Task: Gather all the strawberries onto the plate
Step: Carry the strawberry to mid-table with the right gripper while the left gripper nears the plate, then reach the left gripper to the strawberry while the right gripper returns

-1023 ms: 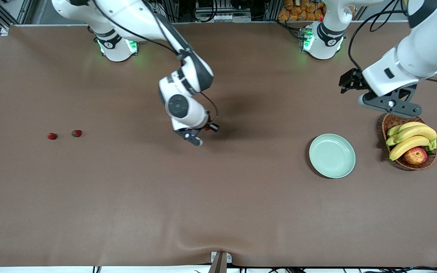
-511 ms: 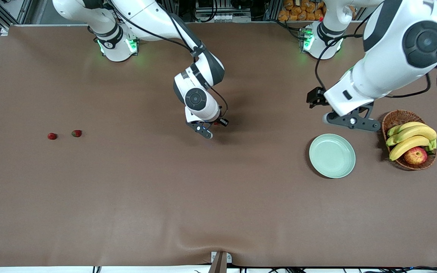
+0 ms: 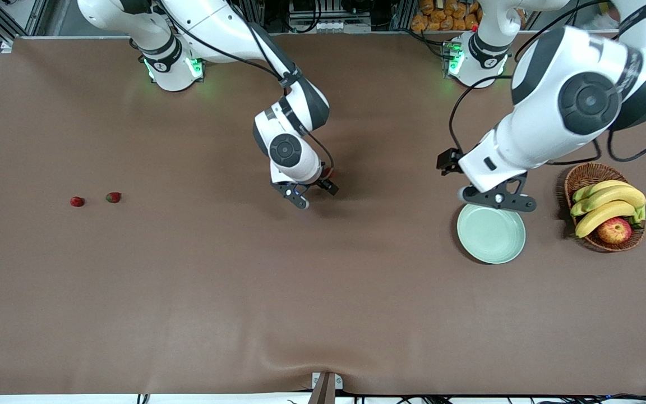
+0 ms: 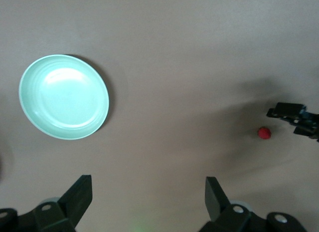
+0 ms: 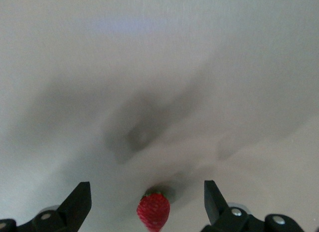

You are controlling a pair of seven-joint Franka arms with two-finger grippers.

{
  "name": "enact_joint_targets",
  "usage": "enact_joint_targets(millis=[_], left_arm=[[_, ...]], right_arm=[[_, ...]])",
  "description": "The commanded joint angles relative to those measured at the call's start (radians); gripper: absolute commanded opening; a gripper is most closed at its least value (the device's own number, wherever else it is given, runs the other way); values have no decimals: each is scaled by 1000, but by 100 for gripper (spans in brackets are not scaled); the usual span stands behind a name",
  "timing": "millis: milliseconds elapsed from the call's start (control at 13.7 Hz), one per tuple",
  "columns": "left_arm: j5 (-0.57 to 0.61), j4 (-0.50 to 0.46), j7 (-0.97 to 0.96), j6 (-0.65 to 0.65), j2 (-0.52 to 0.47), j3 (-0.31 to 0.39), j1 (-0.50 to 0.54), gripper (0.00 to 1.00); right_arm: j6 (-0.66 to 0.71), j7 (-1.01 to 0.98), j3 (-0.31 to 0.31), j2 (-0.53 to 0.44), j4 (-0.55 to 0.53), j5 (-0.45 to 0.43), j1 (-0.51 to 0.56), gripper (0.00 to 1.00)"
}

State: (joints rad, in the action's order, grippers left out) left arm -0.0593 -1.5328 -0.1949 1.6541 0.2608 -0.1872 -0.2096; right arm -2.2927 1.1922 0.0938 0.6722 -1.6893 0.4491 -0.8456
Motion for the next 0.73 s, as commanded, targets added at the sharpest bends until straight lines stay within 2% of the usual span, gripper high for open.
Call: enact_joint_targets(millis=[0, 146, 365, 658], left_arm=[[-17, -108, -15, 110, -11, 5, -33, 100], [-17, -199, -32, 211, -11, 2, -69, 100], [-17, -308, -128, 364, -8, 2, -155, 100], [-5, -310, -314, 485, 92, 3, -302, 100]], right_arm=[[19, -18, 0, -3, 31, -4, 77, 100], [30, -110, 0, -31, 43, -13, 173, 100], [172, -299, 1, -62, 74, -19, 336, 100], [369, -489, 40, -86, 160, -133, 469, 100]])
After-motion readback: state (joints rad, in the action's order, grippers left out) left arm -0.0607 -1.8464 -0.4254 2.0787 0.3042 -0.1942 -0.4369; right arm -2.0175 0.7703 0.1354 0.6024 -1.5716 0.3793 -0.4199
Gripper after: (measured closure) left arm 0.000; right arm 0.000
